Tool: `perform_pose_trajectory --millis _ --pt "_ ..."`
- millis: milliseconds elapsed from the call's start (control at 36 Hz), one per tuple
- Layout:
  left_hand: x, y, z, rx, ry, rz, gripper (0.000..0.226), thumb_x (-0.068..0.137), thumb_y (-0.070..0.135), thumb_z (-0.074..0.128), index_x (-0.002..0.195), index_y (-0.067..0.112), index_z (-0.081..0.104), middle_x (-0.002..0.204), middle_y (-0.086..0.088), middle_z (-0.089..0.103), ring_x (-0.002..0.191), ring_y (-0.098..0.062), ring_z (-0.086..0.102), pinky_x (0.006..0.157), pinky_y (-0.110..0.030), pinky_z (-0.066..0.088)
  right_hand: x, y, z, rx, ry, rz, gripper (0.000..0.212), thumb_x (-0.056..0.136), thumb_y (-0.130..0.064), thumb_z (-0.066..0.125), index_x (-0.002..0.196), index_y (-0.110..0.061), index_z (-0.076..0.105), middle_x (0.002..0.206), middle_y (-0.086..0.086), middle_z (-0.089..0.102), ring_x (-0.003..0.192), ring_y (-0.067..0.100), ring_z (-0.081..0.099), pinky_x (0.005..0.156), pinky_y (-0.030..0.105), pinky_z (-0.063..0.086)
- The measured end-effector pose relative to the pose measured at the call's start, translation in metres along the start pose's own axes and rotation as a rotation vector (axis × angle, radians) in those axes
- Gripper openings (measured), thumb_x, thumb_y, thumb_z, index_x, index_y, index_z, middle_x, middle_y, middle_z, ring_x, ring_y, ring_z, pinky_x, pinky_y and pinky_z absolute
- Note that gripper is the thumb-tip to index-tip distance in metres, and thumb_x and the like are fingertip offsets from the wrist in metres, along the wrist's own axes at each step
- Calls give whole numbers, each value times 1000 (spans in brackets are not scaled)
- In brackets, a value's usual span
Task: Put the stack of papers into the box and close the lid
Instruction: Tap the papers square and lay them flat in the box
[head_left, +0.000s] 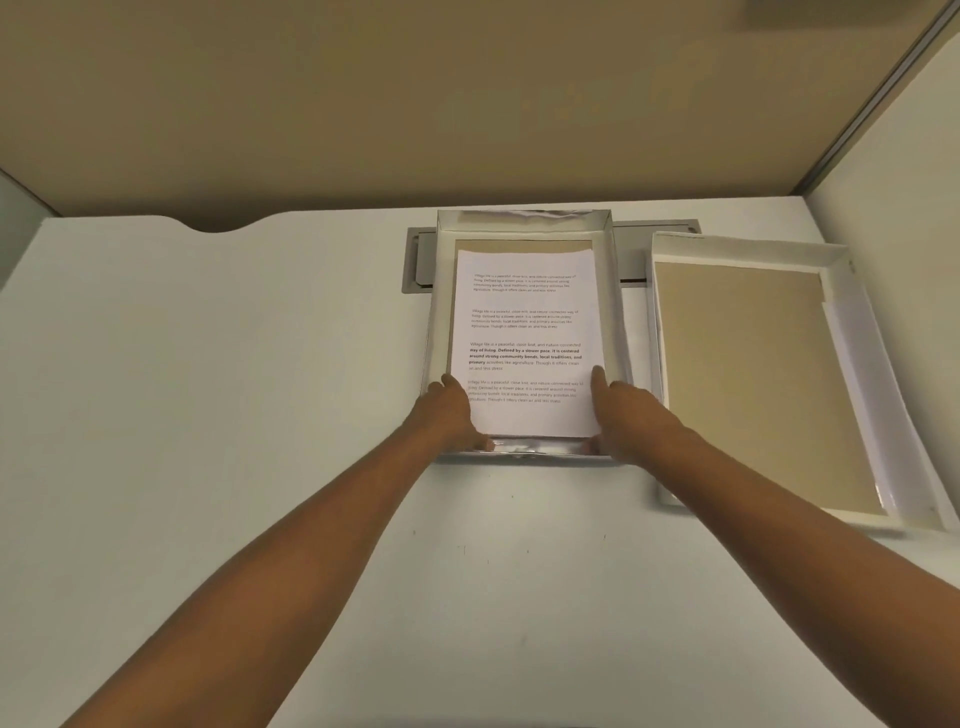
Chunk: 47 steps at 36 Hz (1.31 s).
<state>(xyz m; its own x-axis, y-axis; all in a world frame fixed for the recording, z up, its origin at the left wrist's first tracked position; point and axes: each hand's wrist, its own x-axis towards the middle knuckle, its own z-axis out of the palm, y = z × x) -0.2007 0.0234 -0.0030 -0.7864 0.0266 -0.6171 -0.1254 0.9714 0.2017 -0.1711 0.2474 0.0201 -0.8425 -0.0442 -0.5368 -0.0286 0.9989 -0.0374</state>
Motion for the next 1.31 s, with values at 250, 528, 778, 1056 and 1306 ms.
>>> perform_pose_trajectory --millis 250,528,778,1056,1306 --pt "-6 -1 3 56 69 42 89 72 37 84 138 0 36 131 -16 48 117 -29 55 94 -36 52 -3 -10 8 -1 48 48 96 89 -23 68 155 3 3 136 21 46 117 36 58 90 40 50" --pt "-13 -5 8 55 179 84 72 77 29 81 131 2 43 125 -14 53 112 -32 57 90 -38 52 -10 -11 14 60 139 62 74 91 -12 64 149 7 22 128 20 52 105 33 63 81 36 52" --pt "-9 -4 10 -9 162 37 109 73 38 84 151 3 17 131 -15 52 117 -32 57 90 -41 53 -4 -8 8 97 51 93 97 90 -18 68 154 6 1 142 23 44 118 36 58 93 38 49" --pt "-8 -9 8 -5 131 29 69 68 40 87 119 6 55 112 -10 61 99 -27 63 78 -34 54 -1 -11 4 158 -8 161 66 90 -26 68 137 10 39 135 23 46 120 33 53 86 33 47" --pt "18 6 -47 -2 119 35 72 83 52 69 132 4 46 129 -13 60 115 -30 59 78 -30 43 31 4 -54 199 87 128 64 89 -39 69 130 5 47 128 20 59 117 34 57 90 35 47"
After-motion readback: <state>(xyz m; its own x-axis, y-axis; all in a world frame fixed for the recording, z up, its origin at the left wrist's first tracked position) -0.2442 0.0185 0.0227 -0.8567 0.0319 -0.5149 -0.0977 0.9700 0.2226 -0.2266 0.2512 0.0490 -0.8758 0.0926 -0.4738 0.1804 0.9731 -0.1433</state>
